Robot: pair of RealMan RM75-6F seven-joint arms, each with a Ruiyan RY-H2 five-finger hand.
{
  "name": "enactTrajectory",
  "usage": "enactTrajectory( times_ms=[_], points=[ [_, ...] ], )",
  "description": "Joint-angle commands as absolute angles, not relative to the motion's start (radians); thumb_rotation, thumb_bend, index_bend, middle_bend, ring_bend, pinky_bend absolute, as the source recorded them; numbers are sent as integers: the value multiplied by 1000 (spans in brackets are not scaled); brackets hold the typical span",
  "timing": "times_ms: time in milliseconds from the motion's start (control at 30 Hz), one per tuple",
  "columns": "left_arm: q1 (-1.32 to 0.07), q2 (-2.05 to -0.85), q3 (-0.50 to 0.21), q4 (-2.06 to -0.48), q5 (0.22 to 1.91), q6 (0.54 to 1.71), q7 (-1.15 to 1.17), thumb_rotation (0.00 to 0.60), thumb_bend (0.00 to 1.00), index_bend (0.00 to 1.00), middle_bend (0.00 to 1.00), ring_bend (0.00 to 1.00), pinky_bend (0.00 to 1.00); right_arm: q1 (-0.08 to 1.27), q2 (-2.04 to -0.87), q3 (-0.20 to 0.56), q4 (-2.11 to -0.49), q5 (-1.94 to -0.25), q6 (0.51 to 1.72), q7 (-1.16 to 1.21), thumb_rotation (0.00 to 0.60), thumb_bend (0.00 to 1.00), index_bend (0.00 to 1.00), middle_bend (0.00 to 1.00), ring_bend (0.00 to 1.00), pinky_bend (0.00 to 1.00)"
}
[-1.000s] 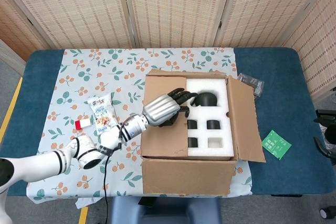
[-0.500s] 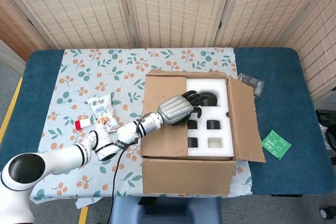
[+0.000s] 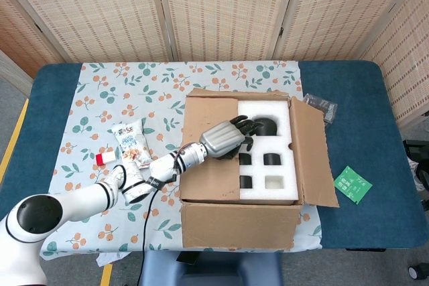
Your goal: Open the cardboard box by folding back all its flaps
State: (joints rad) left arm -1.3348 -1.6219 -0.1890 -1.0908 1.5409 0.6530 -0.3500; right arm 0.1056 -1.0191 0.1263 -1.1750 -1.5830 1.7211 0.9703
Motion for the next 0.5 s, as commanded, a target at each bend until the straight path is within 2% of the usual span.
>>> enactTrajectory(
  times_ms=[33,500],
  points=[
    [-1330,-1613,-180,-1106,1532,654,-323,600,1000,481,0,0,0,106,-1019,125,-1176,-1586,1722,969,329,426,378,0,0,0],
    [-1305,-1565,-186,-1173,1473,667,-225,600,1000,497,0,0,0,112,-1018,121,-1185,-1597,1712,952,328,426,378,0,0,0]
  ],
)
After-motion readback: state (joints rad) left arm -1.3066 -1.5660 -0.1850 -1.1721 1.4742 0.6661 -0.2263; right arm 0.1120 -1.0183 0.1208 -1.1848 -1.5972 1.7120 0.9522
